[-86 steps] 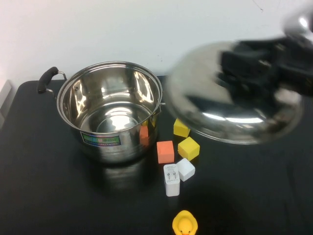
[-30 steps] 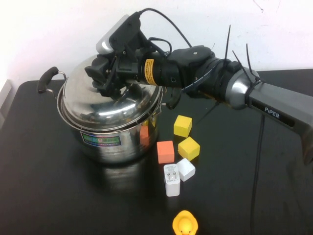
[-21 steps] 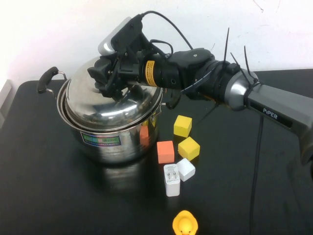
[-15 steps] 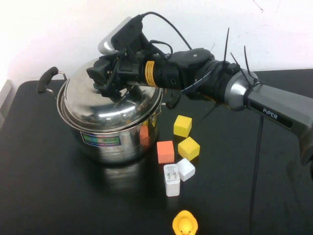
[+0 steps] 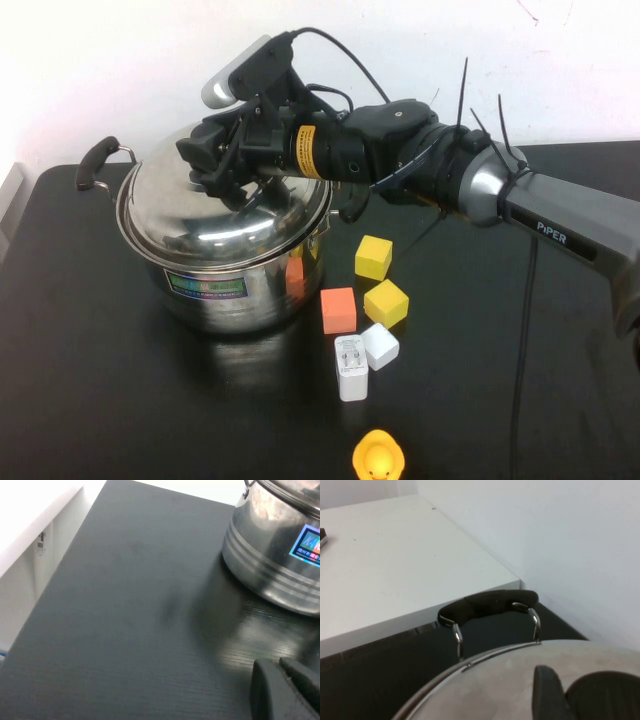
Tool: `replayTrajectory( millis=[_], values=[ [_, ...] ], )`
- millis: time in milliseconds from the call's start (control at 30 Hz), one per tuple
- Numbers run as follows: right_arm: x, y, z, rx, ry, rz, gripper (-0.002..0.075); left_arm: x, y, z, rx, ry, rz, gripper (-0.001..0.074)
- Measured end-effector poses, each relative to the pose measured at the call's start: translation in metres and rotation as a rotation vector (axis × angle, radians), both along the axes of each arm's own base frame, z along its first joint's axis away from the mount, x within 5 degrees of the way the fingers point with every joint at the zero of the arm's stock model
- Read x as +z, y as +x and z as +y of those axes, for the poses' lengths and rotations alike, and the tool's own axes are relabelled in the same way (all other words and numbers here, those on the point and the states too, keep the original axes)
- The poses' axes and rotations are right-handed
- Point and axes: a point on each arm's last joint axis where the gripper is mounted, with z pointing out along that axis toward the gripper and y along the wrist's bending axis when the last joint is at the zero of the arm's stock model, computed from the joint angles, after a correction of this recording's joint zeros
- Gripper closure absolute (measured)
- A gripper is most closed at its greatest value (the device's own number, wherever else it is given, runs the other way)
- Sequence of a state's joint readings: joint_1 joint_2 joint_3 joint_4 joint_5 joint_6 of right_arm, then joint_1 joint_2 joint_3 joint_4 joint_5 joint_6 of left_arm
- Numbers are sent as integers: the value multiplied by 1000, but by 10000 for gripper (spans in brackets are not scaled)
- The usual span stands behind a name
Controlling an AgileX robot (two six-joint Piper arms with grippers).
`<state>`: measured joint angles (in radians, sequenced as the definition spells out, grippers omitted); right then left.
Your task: Cover the pot
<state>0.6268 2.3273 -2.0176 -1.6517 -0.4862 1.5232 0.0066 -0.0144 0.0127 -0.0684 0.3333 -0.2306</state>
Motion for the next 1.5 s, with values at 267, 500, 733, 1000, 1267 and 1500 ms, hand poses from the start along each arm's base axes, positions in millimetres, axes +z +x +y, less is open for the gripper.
replayTrajectory(
  millis=[267, 500, 733, 1000, 1267, 1500],
  values=[
    [1, 0, 0, -2, 5, 3, 168, 0, 0, 0, 0, 0, 0, 737],
    [6, -1, -1, -1, 10, -9, 81, 0, 0, 0, 1, -4, 0, 737],
    [66, -10, -17, -26, 112, -28, 247, 0, 0, 0, 1, -2, 0, 737],
    [106, -14, -50, 13, 206, 113, 690, 0, 0, 0, 1, -2, 0, 736],
    [127, -37, -68, 97, 192, 132, 717, 0, 0, 0, 1, -2, 0, 737],
    [139, -80, -102, -2, 152, 106, 717, 0, 0, 0, 1, -2, 0, 736]
  ],
)
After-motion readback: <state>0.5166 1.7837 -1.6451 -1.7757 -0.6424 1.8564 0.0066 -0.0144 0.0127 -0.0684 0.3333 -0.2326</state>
